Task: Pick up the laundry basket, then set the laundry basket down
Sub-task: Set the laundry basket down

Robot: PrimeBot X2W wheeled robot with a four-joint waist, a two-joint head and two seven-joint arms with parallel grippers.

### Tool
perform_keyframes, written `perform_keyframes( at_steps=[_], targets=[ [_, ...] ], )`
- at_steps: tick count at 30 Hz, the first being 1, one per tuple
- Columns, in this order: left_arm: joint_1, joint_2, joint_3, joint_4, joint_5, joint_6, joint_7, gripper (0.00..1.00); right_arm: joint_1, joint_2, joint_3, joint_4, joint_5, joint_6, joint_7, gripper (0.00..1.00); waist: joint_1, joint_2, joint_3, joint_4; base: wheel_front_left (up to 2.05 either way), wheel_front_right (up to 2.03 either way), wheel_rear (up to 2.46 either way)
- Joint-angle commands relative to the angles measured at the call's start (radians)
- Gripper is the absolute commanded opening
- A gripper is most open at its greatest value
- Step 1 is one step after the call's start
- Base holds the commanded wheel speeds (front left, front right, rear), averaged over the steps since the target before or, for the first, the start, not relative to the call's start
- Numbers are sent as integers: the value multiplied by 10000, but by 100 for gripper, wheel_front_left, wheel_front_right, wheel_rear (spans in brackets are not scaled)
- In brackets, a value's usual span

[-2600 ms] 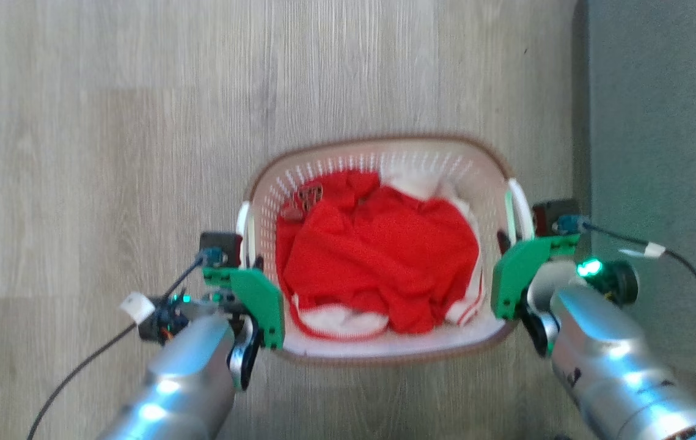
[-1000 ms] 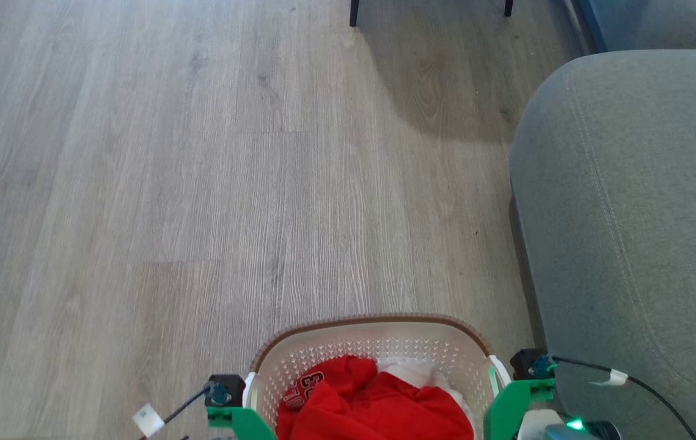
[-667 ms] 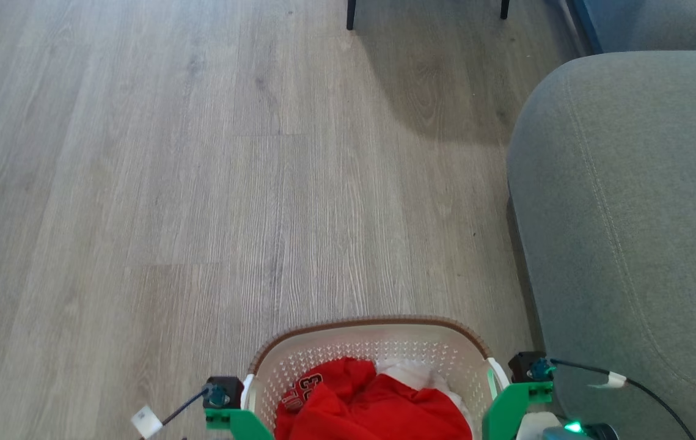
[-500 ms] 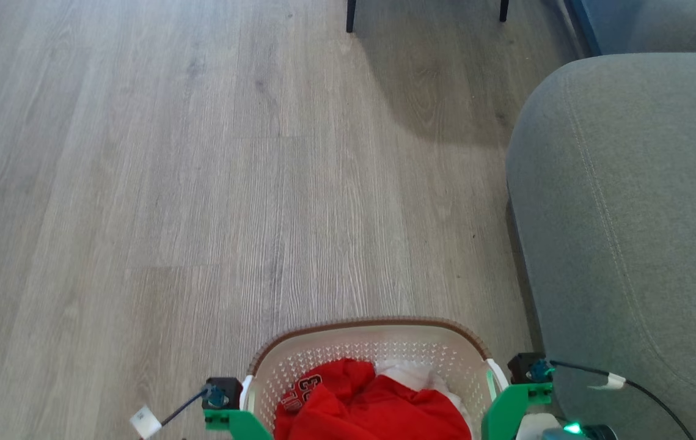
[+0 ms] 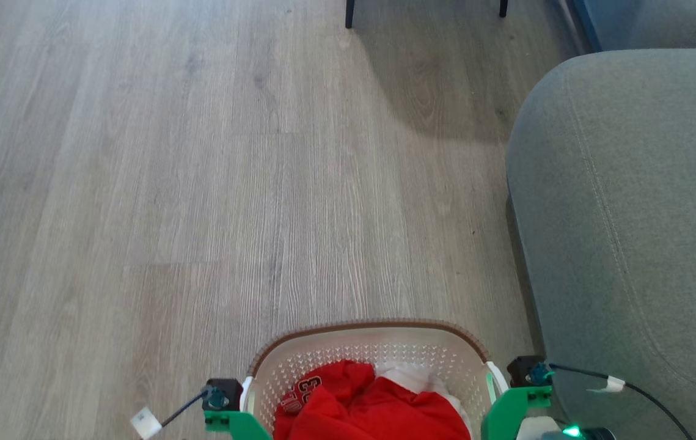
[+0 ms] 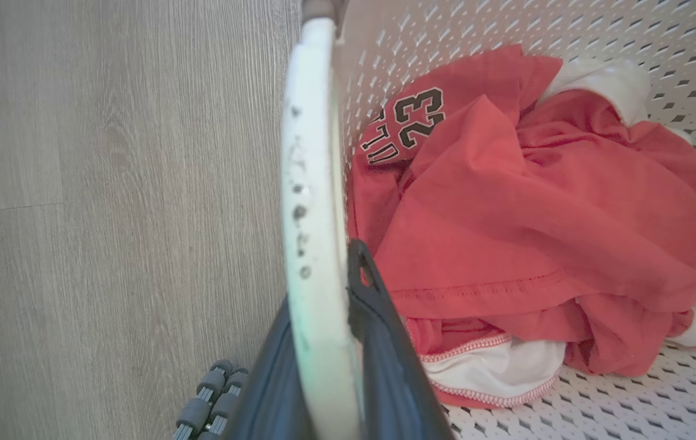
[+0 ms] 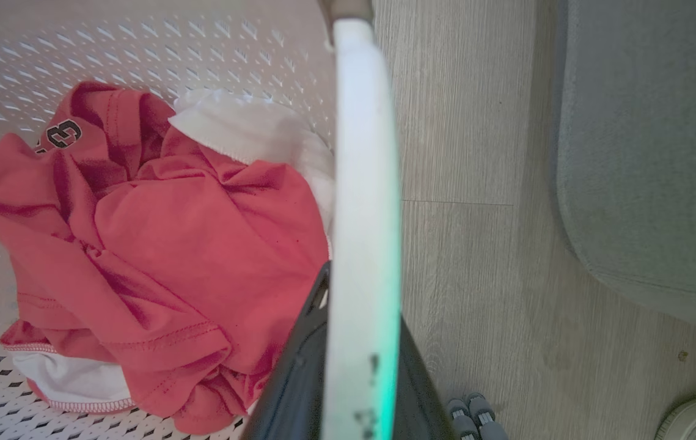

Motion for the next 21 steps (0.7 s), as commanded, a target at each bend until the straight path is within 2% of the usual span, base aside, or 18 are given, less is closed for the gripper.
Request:
perform_keyframes(
  at_steps=[1, 12, 21],
  targets=[
    [-350, 336, 109, 73, -38, 43, -157, 0, -341, -118, 153, -68, 75, 14, -215, 0, 0, 0, 72, -10, 0, 0, 0],
    [-981, 336, 28, 43, -104, 99, -364, 0, -1035, -118, 403, 101, 268, 14, -453, 0, 0, 0, 821, -63, 0, 0, 0],
    [-2050, 336, 82, 40, -166, 157, -605, 0, -2144, -118, 473, 279, 220, 14, -888, 0, 0, 0, 2112, -56, 0, 0, 0]
  ],
)
